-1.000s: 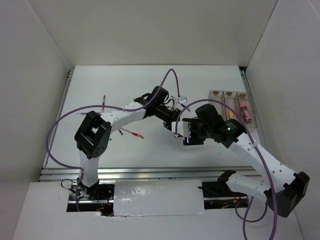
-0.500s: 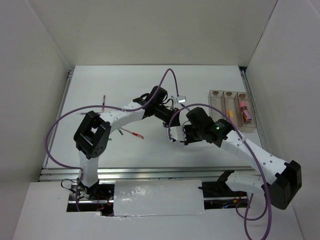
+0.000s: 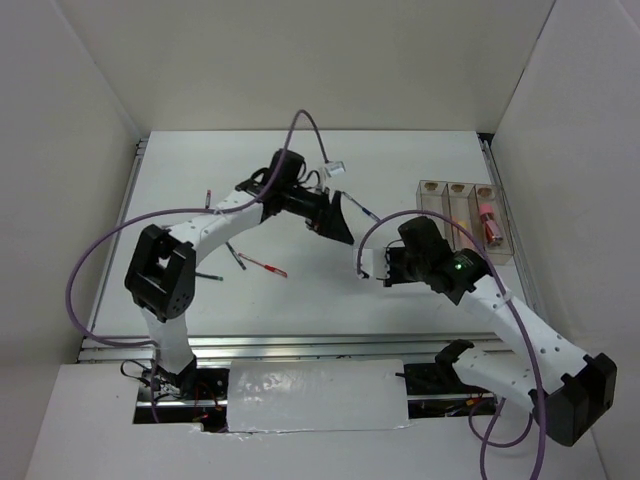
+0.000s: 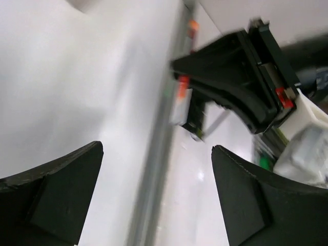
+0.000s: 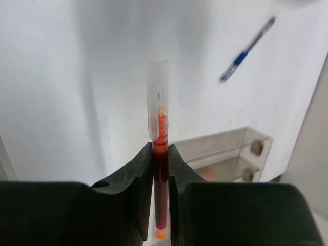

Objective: Sort the stationery into containers
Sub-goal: Place the pen in the storage box.

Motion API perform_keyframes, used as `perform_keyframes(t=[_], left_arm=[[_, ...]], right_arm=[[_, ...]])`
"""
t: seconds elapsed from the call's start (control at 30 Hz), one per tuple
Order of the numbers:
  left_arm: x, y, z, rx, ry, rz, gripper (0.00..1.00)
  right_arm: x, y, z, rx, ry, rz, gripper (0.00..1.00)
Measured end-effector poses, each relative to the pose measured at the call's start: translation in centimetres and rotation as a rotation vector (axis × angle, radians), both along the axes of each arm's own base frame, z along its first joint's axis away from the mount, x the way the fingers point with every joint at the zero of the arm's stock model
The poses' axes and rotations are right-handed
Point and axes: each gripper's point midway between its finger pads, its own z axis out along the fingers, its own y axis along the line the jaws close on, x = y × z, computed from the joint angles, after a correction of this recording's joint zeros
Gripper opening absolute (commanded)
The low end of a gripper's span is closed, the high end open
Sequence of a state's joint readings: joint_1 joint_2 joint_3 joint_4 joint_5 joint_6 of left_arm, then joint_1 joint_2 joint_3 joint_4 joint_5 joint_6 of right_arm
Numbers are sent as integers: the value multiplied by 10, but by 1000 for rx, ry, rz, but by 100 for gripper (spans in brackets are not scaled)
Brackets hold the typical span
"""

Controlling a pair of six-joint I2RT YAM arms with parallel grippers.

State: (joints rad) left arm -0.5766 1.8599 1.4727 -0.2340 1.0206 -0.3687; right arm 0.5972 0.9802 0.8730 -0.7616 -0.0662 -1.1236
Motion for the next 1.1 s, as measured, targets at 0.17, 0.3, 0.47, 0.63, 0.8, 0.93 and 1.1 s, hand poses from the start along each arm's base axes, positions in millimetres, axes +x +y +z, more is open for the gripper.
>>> perform_keyframes(t=[0.17, 0.3, 0.47, 0.63, 0.8, 0.93, 1.1], left_arm=[[83, 62, 29, 52, -173, 345, 99], [117, 109, 57, 104, -358, 605, 99], [131, 113, 67, 144, -484, 700, 99], [136, 119, 47, 204, -468, 741, 99], [140, 122, 42, 225, -466, 761, 99], [140, 124, 38, 234, -463, 767, 99], [139, 127, 28, 257, -450, 772, 99]], right_arm=[[7, -39, -10, 85, 65, -204, 0], [38, -77, -3, 263, 206, -530, 0], [94, -123, 2, 527, 339, -909, 0], [113, -148, -21, 659, 469, -1175, 0], [132, -152, -35, 725, 537, -1315, 3], [149, -157, -46, 750, 558, -1390, 10], [163, -164, -61, 738, 545, -1452, 38]])
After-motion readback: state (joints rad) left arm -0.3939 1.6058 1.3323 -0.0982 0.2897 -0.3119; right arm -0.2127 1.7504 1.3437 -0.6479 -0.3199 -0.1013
